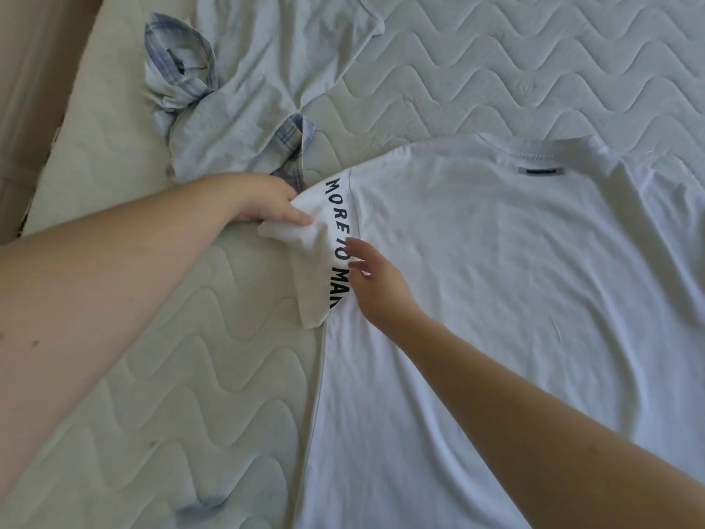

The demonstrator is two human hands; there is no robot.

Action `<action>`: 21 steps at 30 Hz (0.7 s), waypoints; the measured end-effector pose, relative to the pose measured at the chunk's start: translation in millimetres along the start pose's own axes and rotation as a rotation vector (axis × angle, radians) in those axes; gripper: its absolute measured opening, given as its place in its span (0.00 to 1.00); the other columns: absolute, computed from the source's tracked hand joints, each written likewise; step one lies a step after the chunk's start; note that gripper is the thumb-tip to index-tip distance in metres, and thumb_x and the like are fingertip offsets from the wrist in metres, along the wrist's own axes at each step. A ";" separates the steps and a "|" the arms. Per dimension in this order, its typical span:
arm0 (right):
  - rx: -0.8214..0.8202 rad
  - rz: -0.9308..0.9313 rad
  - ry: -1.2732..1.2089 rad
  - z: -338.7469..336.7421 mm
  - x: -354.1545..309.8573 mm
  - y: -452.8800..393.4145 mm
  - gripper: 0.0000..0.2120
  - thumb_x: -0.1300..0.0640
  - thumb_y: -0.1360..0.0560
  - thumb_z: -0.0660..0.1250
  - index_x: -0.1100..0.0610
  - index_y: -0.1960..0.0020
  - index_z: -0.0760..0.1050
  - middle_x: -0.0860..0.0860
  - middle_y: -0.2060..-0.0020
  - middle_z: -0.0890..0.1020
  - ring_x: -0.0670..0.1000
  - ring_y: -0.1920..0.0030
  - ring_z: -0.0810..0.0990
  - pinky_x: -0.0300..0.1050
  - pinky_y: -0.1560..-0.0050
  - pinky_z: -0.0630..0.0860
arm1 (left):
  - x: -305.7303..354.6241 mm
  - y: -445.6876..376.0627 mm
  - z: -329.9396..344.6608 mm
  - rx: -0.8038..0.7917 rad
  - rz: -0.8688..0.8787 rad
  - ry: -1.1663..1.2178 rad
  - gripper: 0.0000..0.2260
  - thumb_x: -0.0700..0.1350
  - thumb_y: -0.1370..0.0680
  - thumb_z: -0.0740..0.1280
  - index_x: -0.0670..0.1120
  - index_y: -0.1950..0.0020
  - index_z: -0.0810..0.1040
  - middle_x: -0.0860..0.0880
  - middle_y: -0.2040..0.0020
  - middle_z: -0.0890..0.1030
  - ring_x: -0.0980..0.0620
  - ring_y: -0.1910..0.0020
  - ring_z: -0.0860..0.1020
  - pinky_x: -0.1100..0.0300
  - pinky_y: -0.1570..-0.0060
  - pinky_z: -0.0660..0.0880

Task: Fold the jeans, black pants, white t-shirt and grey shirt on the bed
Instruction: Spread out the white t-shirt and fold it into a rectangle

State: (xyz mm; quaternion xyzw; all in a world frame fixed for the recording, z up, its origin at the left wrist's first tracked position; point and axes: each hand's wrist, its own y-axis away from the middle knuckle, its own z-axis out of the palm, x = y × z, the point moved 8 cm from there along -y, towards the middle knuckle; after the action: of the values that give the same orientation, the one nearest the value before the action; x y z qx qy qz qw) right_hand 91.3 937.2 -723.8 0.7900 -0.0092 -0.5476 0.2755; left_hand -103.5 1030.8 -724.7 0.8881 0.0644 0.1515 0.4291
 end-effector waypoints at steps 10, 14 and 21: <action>-0.199 0.097 -0.256 29.0 -6.3 8.7 0.36 0.62 0.27 0.62 0.41 0.23 0.56 0.41 0.29 0.68 0.40 0.37 0.73 0.44 0.38 0.73 | 19.2 32.9 -3.5 -0.039 0.040 0.457 0.07 0.46 0.19 0.65 0.49 0.42 0.78 0.49 0.47 0.83 0.52 0.52 0.82 0.58 0.58 0.78; -0.229 0.002 -0.323 24.6 -21.4 17.5 0.47 0.55 0.30 0.75 0.41 0.22 0.49 0.42 0.26 0.64 0.44 0.31 0.68 0.47 0.33 0.71 | 69.2 43.0 -1.0 -0.102 0.139 0.732 0.10 0.42 0.19 0.63 0.49 0.38 0.77 0.49 0.47 0.84 0.52 0.50 0.83 0.57 0.50 0.79; 0.235 0.164 -0.315 -43.4 -18.9 27.5 0.09 0.53 0.22 0.59 0.45 0.45 0.74 0.45 0.53 0.82 0.49 0.51 0.80 0.43 0.55 0.77 | 147.9 49.5 10.6 -0.155 0.283 0.766 0.12 0.41 0.19 0.63 0.45 0.36 0.77 0.47 0.42 0.82 0.51 0.45 0.81 0.61 0.47 0.78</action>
State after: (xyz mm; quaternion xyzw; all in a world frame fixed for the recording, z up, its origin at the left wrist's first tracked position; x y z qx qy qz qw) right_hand 129.4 938.3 -684.4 0.7179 -0.1805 -0.6352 0.2203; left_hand 39.1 1028.2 -660.6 0.7326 0.0851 0.5331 0.4146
